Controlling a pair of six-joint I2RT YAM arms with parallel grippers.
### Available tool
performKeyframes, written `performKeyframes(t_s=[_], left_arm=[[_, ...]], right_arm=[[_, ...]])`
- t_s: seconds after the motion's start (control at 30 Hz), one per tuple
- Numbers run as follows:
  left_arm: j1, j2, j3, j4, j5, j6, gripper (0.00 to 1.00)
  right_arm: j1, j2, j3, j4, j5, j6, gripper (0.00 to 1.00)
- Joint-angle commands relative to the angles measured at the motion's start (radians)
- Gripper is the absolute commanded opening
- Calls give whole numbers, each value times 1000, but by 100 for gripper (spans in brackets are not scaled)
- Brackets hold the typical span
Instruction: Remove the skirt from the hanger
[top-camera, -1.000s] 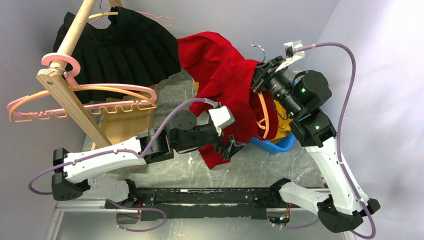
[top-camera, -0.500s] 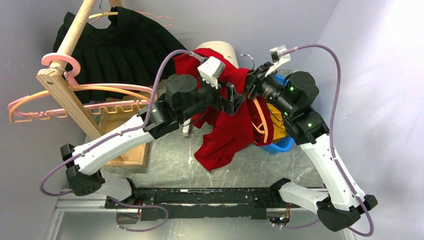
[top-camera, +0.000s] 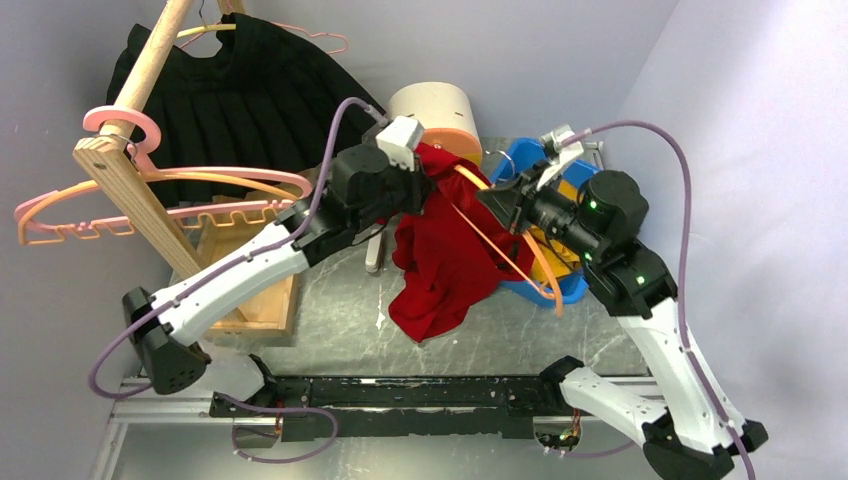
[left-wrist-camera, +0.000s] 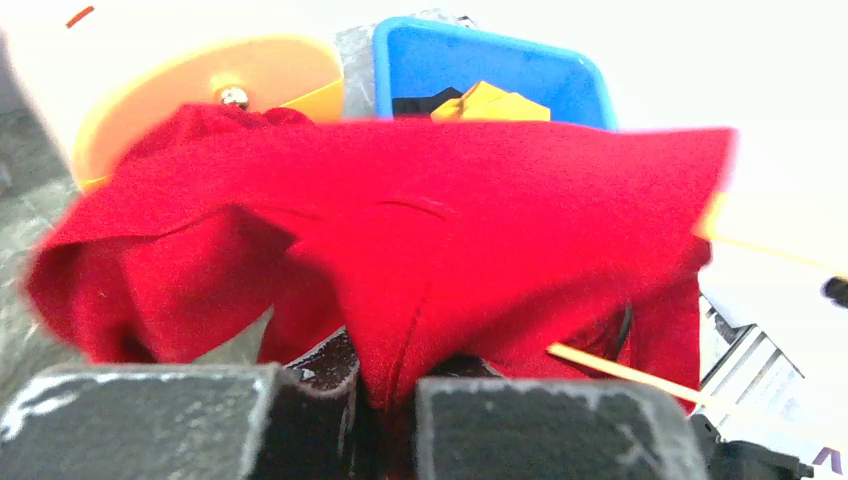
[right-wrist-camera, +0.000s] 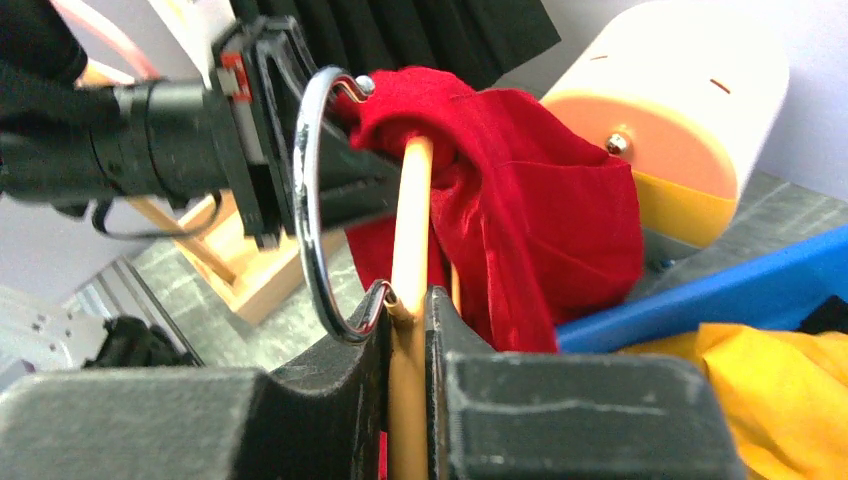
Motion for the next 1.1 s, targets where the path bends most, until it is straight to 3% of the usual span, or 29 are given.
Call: performKeyframes(t_s=[0.0,0.17,0.5,0.77,1.07], left_arm=[[33,-126,-102,129,6,32,7],[66,-181,-156,148,48,22,7],[77,-186,-185,116,69,-18,7],[81,-212,-212,128,100,2,7],[81,-191,-250,112,142,-21,7]], right_arm=[[2,-119,-8,-98,23,-101,0],[3,-205,8,-206,70,-148,0],[3,-326,97,-262,107,-283,0],[3,-314,98,-316,123,-273,0],[3,-352,96,-233,222,-254,0]])
